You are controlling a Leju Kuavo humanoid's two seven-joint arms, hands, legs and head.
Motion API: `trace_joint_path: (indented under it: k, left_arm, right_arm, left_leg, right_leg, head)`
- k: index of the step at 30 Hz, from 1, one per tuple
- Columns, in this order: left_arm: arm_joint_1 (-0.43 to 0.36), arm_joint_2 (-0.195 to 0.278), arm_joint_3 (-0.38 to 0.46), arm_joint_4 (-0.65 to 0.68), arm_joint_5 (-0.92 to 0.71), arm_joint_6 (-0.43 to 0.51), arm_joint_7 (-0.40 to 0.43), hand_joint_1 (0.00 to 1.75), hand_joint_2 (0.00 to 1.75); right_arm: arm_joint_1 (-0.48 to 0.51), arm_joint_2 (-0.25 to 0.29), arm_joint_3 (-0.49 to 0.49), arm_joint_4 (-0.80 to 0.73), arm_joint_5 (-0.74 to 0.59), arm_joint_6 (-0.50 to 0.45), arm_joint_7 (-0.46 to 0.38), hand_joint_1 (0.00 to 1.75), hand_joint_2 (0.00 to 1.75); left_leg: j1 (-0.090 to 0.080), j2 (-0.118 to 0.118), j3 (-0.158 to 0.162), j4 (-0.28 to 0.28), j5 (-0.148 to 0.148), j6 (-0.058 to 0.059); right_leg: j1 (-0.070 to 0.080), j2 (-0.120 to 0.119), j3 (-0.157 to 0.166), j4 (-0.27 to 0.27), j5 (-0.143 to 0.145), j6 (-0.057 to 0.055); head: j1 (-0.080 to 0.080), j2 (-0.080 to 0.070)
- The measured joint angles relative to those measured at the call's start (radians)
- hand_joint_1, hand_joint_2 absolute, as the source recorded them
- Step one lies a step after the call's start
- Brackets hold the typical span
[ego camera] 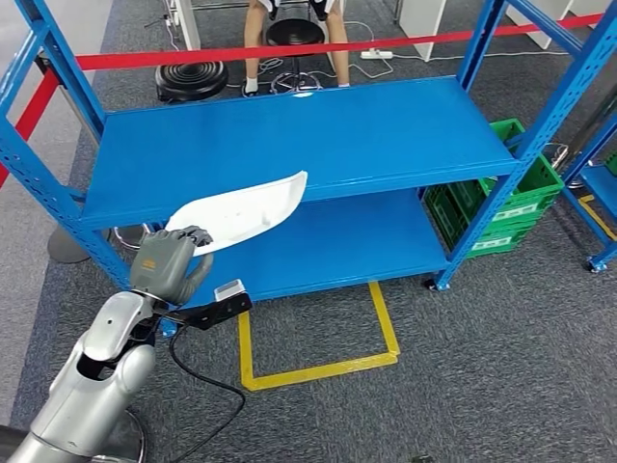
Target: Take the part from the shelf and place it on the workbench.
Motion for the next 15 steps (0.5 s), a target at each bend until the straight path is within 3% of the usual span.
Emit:
trace_joint_path:
  k: [1, 2, 4, 6, 7, 10, 12, 13, 14, 15]
  left_arm:
    - [-0.004, -0.001, -0.001, 0.000, 0.000, 0.000, -0.001, 1.75, 1.75]
    - [-0.008, -0.003, -0.002, 0.000, 0.000, 0.000, -0.002, 1.75, 1.75]
    - [-0.018, -0.006, -0.004, 0.000, 0.000, -0.001, -0.006, 1.75, 1.75]
    - [-0.024, -0.008, -0.006, 0.001, 0.000, -0.002, -0.009, 1.75, 1.75]
    - [-0.025, -0.009, -0.008, 0.002, 0.000, -0.003, -0.009, 1.75, 1.75]
    - [-0.029, -0.009, -0.012, 0.002, 0.000, -0.004, -0.010, 1.75, 1.75]
    - [-0.031, -0.009, -0.015, 0.003, 0.001, -0.004, -0.011, 1.75, 1.75]
    - [-0.031, -0.009, -0.016, 0.004, 0.001, -0.005, -0.012, 1.75, 1.75]
    - [-0.032, -0.009, -0.017, 0.005, 0.002, -0.005, -0.012, 1.75, 1.75]
    - [-0.035, -0.009, -0.018, 0.007, 0.002, -0.006, -0.012, 1.75, 1.75]
  right_arm:
    - [-0.001, 0.000, -0.002, 0.000, 0.000, 0.000, -0.002, 0.00, 1.75]
    - [-0.001, 0.000, -0.003, -0.001, 0.000, 0.000, -0.003, 0.00, 1.75]
    - [-0.001, 0.000, -0.006, -0.001, 0.000, 0.000, -0.005, 0.00, 1.75]
    - [0.002, -0.001, -0.011, -0.001, 0.000, -0.001, -0.005, 0.00, 1.75]
    - [0.003, -0.001, -0.014, -0.001, -0.001, -0.001, -0.005, 0.00, 1.75]
    - [0.003, -0.001, -0.017, -0.002, -0.001, -0.002, -0.005, 0.00, 1.75]
    - [0.004, -0.001, -0.019, -0.002, -0.001, -0.002, -0.006, 0.00, 1.75]
    - [0.005, -0.001, -0.020, -0.002, -0.001, -0.002, -0.006, 0.00, 1.75]
    - [0.006, -0.001, -0.020, -0.002, -0.001, -0.002, -0.006, 0.00, 1.75]
    - [0.007, -0.001, -0.021, -0.002, -0.001, -0.002, -0.006, 0.00, 1.75]
  left_leg:
    - [-0.001, 0.001, -0.008, 0.003, 0.008, -0.005]
    - [-0.003, 0.002, -0.013, 0.004, 0.016, -0.010]
    - [-0.003, 0.003, -0.017, 0.002, 0.034, -0.020]
    - [0.000, 0.000, -0.023, 0.002, 0.035, -0.031]
    - [0.001, -0.004, -0.031, 0.018, 0.010, -0.037]
    - [0.004, -0.018, -0.067, 0.141, -0.120, -0.048]
    - [0.004, -0.020, -0.089, 0.251, -0.172, -0.051]
    - [0.004, -0.020, -0.087, 0.287, -0.176, -0.051]
    - [0.004, -0.020, -0.071, 0.293, -0.161, -0.050]
    - [0.004, -0.021, -0.037, 0.261, -0.134, -0.049]
  right_leg:
    - [0.001, -0.002, 0.052, -0.075, -0.003, -0.003]
    - [0.003, -0.004, 0.085, -0.129, -0.014, -0.008]
    - [0.007, -0.004, 0.101, -0.170, -0.026, -0.022]
    - [0.007, -0.004, 0.086, -0.168, -0.010, -0.041]
    - [0.006, -0.004, 0.078, -0.169, 0.002, -0.050]
    - [0.005, -0.002, 0.047, -0.169, 0.034, -0.063]
    - [0.005, 0.000, 0.020, -0.168, 0.053, -0.063]
    - [0.005, 0.001, 0.005, -0.167, 0.064, -0.062]
    - [0.005, 0.003, -0.009, -0.167, 0.075, -0.060]
    - [0.005, 0.004, -0.023, -0.166, 0.086, -0.057]
  head:
    - [0.000, 0.000]
    - [-0.001, 0.000]
    - [-0.003, 0.000]
    - [-0.004, 0.000]
    - [-0.005, 0.000]
    - [-0.008, 0.000]
    - [-0.008, 0.000]
    - [-0.008, 0.000]
    - [-0.008, 0.000]
    - [-0.008, 0.000]
